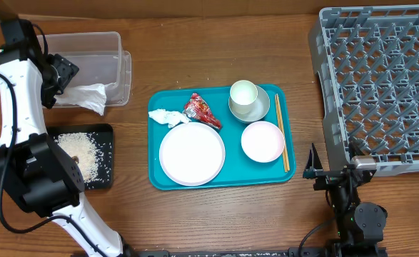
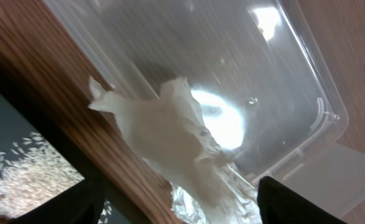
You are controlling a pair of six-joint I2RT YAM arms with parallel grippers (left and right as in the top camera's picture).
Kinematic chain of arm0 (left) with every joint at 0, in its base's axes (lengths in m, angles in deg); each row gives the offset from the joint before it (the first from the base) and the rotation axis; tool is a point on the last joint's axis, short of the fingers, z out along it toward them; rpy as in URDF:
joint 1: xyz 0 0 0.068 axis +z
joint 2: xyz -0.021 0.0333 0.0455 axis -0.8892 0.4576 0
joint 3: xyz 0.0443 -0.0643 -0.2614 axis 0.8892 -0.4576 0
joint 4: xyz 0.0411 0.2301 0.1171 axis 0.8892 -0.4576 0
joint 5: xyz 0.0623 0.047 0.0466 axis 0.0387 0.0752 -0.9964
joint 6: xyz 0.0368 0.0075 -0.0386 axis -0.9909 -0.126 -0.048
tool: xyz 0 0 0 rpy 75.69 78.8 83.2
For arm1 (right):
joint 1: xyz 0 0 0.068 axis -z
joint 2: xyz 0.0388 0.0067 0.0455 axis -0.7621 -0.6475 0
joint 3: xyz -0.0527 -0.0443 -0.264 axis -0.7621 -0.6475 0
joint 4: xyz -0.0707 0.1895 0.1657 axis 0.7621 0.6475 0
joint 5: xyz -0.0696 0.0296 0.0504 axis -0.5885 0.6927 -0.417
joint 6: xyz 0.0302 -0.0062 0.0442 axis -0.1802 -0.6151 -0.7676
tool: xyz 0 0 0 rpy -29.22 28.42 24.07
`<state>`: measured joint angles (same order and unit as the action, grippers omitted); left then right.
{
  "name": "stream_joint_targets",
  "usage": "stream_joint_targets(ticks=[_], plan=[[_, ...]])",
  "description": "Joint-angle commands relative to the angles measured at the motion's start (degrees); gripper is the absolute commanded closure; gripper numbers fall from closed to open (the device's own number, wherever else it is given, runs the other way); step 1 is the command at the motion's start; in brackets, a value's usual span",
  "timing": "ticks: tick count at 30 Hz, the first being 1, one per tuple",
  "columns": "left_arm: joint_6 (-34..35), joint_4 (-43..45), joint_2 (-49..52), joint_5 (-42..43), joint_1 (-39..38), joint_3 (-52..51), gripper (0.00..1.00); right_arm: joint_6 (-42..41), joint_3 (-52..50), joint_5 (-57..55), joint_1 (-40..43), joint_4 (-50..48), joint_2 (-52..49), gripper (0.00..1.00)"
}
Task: Sort waste into correct bins and load items into the dishwasher
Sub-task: 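Carry the napkins left and drop them into the clear bin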
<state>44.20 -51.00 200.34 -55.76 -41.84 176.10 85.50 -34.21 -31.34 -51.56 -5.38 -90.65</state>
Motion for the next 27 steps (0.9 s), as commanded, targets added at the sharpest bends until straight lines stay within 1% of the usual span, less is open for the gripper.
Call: stream_joint_targets(ticks=[1, 4, 7, 11, 12, 18, 22, 27], plan=[[0.33, 0.22, 3.08, 3.39, -0.37, -0.11, 0.25, -0.44, -0.61, -0.55, 0.22, -0.33, 0.57, 0.0], [0.37, 0.35, 3.72, 3.15, -0.37, -0.11, 0.34, -0.44, -0.61, -0.55, 0.22, -0.33, 0.57, 0.0], [0.37, 0.61, 3.74, 2.54, -0.37, -0.09, 0.4, -0.44, -0.61, -0.55, 0.22, -0.33, 0.57, 0.0], [0.37, 0.52, 3.72, 2.19, -0.33, -0.09, 0.6, -0.44, -0.61, -0.55, 0.22, -0.33, 0.57, 0.0], [0.37, 0.44, 3.69, 1.77, -0.33, -0.09, 0.62, -0.44, -0.61, -0.55, 0.22, -0.33, 0.57, 0.0], [0.33, -0.52, 2.84, -1.05, -0.33, -0.09, 0.62, -0.44, -0.61, -0.55, 0.22, -0.33, 0.57, 0.0], [0.33, -1.03, 1.62, -1.14, -0.33, -0.09, 0.64, -0.44, -0.61, -0.55, 0.22, -0.33, 0.57, 0.0], [0.33, -1.11, 0.92, -1.14, -0.35, -0.09, 0.76, -0.44, -0.61, -0.55, 0.22, -0.33, 0.57, 0.0]])
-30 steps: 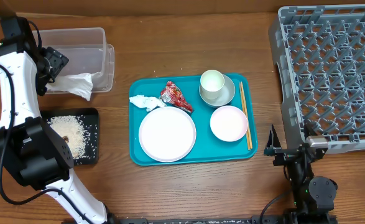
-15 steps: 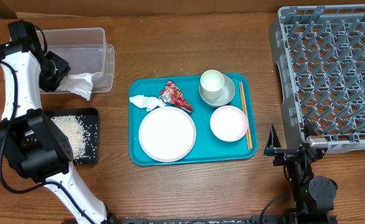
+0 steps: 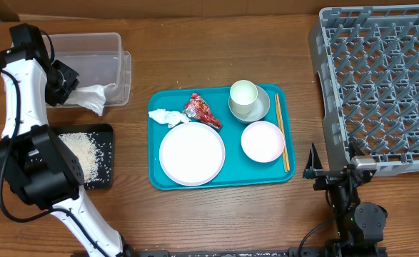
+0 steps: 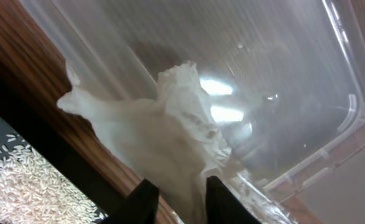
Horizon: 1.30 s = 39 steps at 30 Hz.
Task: Sort waste into correct bins and load items into the dishwasher
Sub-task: 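Carry the napkins left and drop them into the clear bin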
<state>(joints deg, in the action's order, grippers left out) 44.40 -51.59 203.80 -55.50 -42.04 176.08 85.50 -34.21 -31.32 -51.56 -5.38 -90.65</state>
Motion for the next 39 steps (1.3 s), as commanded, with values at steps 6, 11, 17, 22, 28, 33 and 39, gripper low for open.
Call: stream_joint_targets(ticks=[6, 11, 17, 22, 28, 33, 39], plan=[[0.13, -0.83, -2.73, -1.4, -0.17, -0.07, 0.78, -0.44, -0.61, -0.57, 0.22, -0.33, 0.57, 0.0], [0.13, -1.01, -3.67, -1.4, -0.17, 0.15, 0.79, -0.44, -0.61, -0.57, 0.22, -0.33, 0.57, 0.0], [0.17, -0.76, -5.6, -1.4, -0.17, 0.15, 0.82, -0.44, -0.61, -0.57, 0.22, -0.33, 0.57, 0.0], [0.17, -0.81, -5.81, -1.38, -0.17, 0.15, 0.96, -0.44, -0.61, -0.57, 0.22, -0.33, 0.57, 0.0], [1.05, 0.04, -5.81, -1.36, -0.17, 0.15, 0.96, -0.44, -0.61, -0.57, 0.22, -0.33, 0.57, 0.0], [1.49, 1.09, -5.81, -0.87, -0.17, 0.13, 0.96, -0.44, -0.61, -0.57, 0.22, -0.33, 0.57, 0.0], [2.78, 6.1, -5.88, 7.74, -0.17, 0.2, 0.96, -0.44, -0.61, -0.57, 0.22, -0.33, 0.57, 0.0]])
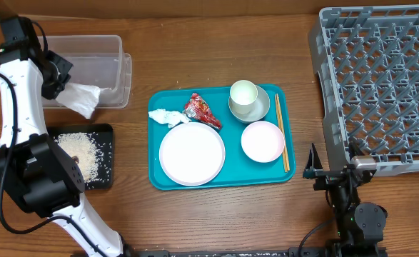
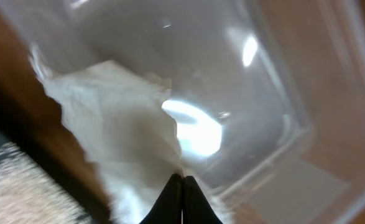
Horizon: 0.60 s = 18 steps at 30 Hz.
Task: Sort waste into correct bins and load items into the dishwasher
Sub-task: 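Carry the napkins left and drop them into the clear bin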
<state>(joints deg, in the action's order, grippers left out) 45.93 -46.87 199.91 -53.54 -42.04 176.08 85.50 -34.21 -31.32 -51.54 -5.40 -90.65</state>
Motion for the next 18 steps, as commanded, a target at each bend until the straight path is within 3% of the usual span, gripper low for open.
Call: stream_joint_targets(ticks=[1, 5, 17, 18], plan=[[1.25, 2.34, -1.99, 7.45, -0.17, 0.26, 0.96, -0.44, -0.61, -0.57, 0.2, -0.31, 0.57, 0.0], [1.25, 6.62, -2.16, 12.9, -0.17, 0.28, 0.96, -0.44, -0.61, -0.57, 0.2, -0.31, 0.57, 0.0], [1.6, 18.93, -2.12, 13.03, -0.13, 0.46, 0.96, -0.44, -0.61, -0.57, 0.2, -0.31, 0.57, 0.0], [1.62, 18.91, -2.12, 13.49, -0.13, 0.46, 0.83, -0.44, -0.61, -0.57, 0.2, -0.31, 0.57, 0.0]])
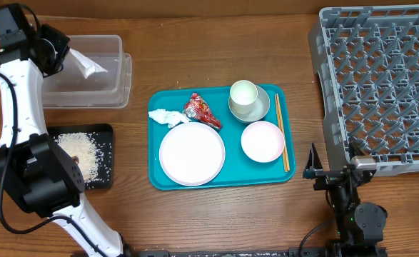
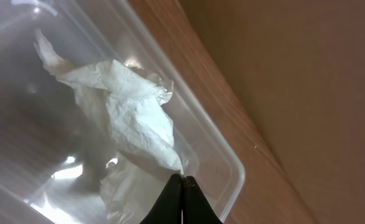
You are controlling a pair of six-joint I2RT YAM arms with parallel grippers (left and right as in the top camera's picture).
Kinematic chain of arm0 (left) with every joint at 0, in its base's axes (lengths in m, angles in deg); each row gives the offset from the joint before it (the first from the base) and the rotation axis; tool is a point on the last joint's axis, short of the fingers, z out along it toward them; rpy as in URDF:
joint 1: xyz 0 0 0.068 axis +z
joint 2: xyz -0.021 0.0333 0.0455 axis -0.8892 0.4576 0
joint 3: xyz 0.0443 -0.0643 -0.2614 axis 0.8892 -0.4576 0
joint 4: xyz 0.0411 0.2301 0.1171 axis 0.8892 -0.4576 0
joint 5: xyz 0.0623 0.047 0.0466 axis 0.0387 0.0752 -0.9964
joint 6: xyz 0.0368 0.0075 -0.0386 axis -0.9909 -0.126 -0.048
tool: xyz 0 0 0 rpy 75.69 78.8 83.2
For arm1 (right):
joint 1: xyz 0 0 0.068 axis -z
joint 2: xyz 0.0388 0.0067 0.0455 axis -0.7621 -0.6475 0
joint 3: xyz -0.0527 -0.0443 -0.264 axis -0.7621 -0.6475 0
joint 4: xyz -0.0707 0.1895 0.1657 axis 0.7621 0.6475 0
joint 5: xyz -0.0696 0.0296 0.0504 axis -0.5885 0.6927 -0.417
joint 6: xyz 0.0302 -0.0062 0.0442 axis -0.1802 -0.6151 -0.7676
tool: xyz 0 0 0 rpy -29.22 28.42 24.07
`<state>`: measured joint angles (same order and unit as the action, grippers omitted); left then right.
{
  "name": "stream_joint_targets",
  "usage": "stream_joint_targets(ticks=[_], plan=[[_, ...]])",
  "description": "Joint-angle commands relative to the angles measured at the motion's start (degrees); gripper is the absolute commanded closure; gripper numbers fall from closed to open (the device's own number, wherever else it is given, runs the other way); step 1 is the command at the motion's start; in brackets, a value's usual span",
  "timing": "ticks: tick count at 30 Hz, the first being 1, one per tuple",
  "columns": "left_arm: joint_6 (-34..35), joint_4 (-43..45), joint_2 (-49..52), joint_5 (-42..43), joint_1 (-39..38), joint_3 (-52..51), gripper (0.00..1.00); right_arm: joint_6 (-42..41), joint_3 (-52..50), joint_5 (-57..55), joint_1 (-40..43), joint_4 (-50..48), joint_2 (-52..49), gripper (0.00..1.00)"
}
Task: Sort waste into correct bins and load items into the dishwasher
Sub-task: 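Carry the napkins left and drop them into the clear bin, then move the left gripper back over the red wrapper on the tray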
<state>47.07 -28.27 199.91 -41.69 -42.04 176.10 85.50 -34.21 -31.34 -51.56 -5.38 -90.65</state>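
Note:
My left gripper is shut on a crumpled white tissue, which hangs over the far left part of the clear plastic bin. In the left wrist view the black fingertips pinch the tissue above the bin's floor. On the teal tray lie a second crumpled tissue, a red wrapper, a white plate, a cup on a green saucer, a pink bowl and chopsticks. My right gripper rests near the front edge, by the rack.
A grey dish rack fills the right side of the table. A black tray holding rice sits in front of the clear bin. Bare wood lies between the bin, the teal tray and the rack.
My left gripper has moved toward the far edge with the tissue. The tissue was over the bin's front left rim and now hangs inside the bin's outline.
The tissue first lay draped over the clear bin's front rim with my left gripper open around it. Then the fingers stood closer together at the tissue. Then they were shut on it, and now it hangs over the bin. The right arm has stayed put.

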Motion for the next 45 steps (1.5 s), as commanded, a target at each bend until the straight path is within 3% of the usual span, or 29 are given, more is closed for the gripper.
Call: stream_joint_targets(ticks=[1, 2, 3, 9, 12, 16, 21, 28, 32, 34, 39, 41, 45], plan=[[0.46, 0.04, -2.12, 2.51, -0.13, 0.44, 0.6, -0.44, -0.61, -0.55, 0.22, -0.33, 0.57, 0.0], [0.44, -0.26, -2.12, 2.84, -0.13, 0.44, 0.26, -0.44, -0.61, -0.55, 0.22, -0.33, 0.57, 0.0], [0.17, -0.94, -2.12, 2.84, -0.13, 0.44, 0.02, -0.44, -0.61, -0.55, 0.22, -0.33, 0.57, 0.0], [-1.99, -6.78, -2.14, 5.31, -0.13, 0.44, 0.0, -0.44, -0.61, -0.55, 0.22, -0.33, 0.57, 0.0], [-12.17, -6.19, -2.25, 21.75, -0.2, 0.46, 0.12, -0.44, -0.61, -0.55, 0.22, -0.33, 0.57, 0.0], [-19.69, -3.15, -2.27, 40.28, -2.12, 0.46, 0.07, -0.44, -0.61, -0.55, 0.22, -0.33, 0.57, 0.0], [-20.68, -5.7, -2.27, 40.54, -7.43, 0.46, 0.15, -0.44, -0.61, -0.55, 0.22, -0.33, 0.57, 0.0], [-28.02, -12.96, -2.27, 28.52, -19.43, 0.46, 0.17, -0.44, -0.61, -0.55, 0.22, -0.33, 0.57, 0.0], [-30.42, -18.16, -2.25, 15.76, -27.21, 0.46, 0.16, -0.44, -0.61, -0.55, 0.22, -0.33, 0.57, 0.0], [-30.32, -20.98, -2.16, 4.72, -31.36, 0.44, 0.16, -0.44, -0.61, -0.55, 0.22, -0.33, 0.57, 0.0], [-22.99, -26.34, -1.22, -23.43, -39.26, 0.42, 0.3, -0.44, -0.61, -0.55, 0.22, -0.33, 0.57, 0.0], [-19.65, -29.31, -0.96, -27.5, -40.89, 0.26, 0.32, -0.44, -0.61, -0.55, 0.22, -0.33, 0.57, 0.0], [-13.97, -30.86, -0.94, -27.85, -41.22, -1.92, 0.33, -0.44, -0.61, -0.55, 0.22, -0.33, 0.57, 0.0]])
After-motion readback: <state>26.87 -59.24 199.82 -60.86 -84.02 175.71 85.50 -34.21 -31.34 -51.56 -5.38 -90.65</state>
